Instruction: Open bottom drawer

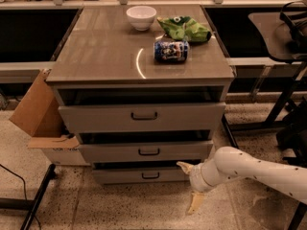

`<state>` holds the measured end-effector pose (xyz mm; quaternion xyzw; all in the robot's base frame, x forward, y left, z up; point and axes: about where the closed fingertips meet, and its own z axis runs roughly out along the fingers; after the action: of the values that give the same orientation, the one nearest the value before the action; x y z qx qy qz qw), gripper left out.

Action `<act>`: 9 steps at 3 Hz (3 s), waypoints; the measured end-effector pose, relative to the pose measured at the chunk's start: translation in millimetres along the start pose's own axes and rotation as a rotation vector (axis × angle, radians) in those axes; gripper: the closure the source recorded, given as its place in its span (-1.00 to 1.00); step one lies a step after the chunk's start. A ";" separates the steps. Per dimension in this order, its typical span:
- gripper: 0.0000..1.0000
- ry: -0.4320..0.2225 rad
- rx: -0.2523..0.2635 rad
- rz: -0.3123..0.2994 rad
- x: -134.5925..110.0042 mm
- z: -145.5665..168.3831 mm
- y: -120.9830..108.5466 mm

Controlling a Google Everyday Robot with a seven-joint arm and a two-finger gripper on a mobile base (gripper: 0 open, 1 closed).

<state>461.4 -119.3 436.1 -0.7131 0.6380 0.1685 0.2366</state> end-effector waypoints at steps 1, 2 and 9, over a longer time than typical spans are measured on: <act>-1.00 0.013 -0.008 -0.007 19.1 30.4 -9.4; -1.00 0.037 -0.005 -0.014 50.4 75.0 -23.4; -1.00 0.082 0.131 -0.033 124.2 208.0 -79.3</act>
Offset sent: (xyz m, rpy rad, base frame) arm 0.0616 -0.0015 -0.1529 -0.0676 -0.0197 0.0031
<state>568.8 -101.7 205.5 -0.7127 0.6452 0.0930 0.2592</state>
